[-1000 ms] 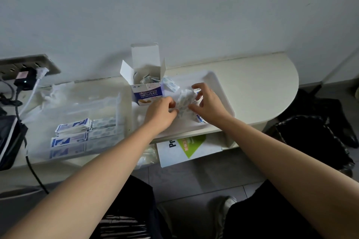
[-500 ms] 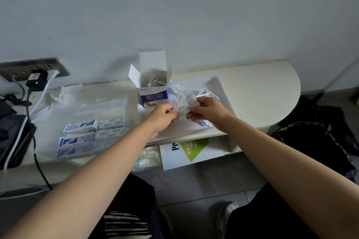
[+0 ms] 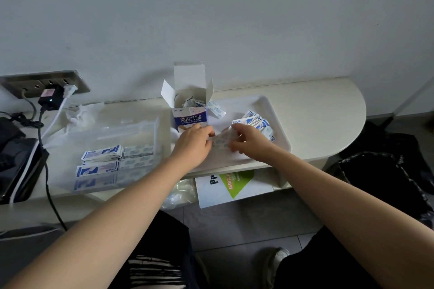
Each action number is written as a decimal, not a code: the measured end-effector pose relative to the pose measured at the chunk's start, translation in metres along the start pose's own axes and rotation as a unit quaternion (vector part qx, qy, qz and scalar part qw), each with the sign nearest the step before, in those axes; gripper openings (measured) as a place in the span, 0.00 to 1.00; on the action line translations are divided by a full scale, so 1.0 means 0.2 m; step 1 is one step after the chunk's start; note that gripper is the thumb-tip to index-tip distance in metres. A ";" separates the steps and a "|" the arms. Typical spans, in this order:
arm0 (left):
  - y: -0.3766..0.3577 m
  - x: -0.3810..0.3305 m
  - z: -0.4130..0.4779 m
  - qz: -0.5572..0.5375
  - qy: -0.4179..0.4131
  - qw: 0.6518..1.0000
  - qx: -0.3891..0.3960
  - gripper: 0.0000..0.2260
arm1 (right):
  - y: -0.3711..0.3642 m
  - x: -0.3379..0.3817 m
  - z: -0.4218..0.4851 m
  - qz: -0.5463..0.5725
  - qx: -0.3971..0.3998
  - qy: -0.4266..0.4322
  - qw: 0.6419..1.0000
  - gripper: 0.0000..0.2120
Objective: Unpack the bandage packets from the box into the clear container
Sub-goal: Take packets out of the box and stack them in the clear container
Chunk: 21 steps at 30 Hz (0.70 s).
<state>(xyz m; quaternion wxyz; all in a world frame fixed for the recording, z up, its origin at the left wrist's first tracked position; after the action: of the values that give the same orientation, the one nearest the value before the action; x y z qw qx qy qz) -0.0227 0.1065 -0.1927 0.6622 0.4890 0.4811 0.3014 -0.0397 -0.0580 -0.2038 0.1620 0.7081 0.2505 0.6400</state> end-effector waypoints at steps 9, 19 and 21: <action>-0.03 0.00 -0.04 0.028 0.005 1.000 0.005 0.08 | -0.02 0.01 0.01 -0.121 -0.043 0.078 0.989 0.10; -0.04 0.04 -0.07 0.045 0.066 0.997 0.017 0.10 | -0.04 0.01 -0.01 -0.160 -0.010 0.062 0.985 0.10; -0.04 0.04 -0.07 0.010 0.089 0.996 0.017 0.09 | -0.05 0.03 -0.01 -0.164 -0.006 0.062 0.985 0.09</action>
<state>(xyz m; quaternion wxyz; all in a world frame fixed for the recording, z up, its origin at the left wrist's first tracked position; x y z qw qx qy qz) -0.0330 0.1155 -0.2045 0.6053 0.4765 0.5381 0.3422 -0.0420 -0.0460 -0.2048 0.2529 0.6152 0.3686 0.6494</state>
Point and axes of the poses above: each hand's wrist, its own z-axis towards the middle knuckle, its own y-axis out of the back of the hand, x = y × z, the point moved 3 cm from there along z, towards the middle knuckle, and after that the axes turned 3 degrees about -x, right-handed, at the moved point
